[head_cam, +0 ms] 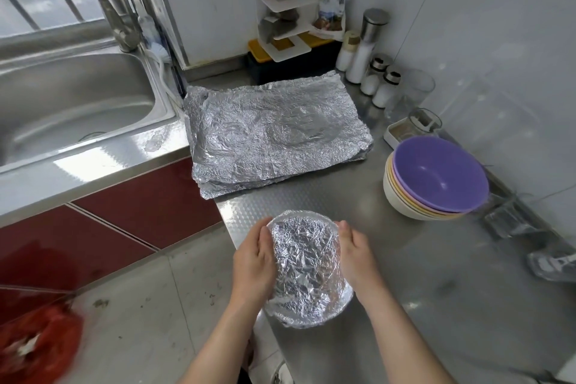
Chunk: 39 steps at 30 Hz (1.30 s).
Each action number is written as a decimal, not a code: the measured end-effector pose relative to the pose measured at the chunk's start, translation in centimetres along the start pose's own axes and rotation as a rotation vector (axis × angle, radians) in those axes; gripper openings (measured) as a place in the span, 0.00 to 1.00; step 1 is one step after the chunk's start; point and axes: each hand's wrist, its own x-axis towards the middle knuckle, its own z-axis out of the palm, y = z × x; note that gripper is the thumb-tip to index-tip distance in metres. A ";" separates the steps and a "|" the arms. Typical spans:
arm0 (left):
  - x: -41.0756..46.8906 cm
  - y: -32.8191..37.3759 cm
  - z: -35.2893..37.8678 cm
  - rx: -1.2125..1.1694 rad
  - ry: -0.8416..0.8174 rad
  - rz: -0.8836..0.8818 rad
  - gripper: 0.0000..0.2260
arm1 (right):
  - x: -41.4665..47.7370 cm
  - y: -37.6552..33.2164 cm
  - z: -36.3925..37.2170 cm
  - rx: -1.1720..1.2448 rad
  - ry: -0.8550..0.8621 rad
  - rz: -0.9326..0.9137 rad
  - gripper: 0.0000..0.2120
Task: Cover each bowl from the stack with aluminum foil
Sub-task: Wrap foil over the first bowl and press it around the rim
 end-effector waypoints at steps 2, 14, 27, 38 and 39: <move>0.5 -0.2 0.1 -0.009 -0.009 -0.002 0.11 | -0.2 0.0 0.0 0.050 0.010 0.009 0.20; -0.2 0.0 0.3 -0.121 -0.001 -0.066 0.13 | 0.6 1.6 -0.5 0.076 -0.055 -0.045 0.24; 1.4 2.3 0.3 0.029 -0.188 -0.067 0.16 | -3.1 3.2 -4.0 0.272 0.033 0.169 0.21; -2.0 0.9 3.0 -0.171 0.006 -0.196 0.16 | -1.1 1.5 -3.5 0.207 -0.009 0.078 0.21; -2.2 1.2 2.9 -0.164 -0.014 -0.189 0.15 | -0.8 1.1 -4.1 0.177 -0.026 0.072 0.21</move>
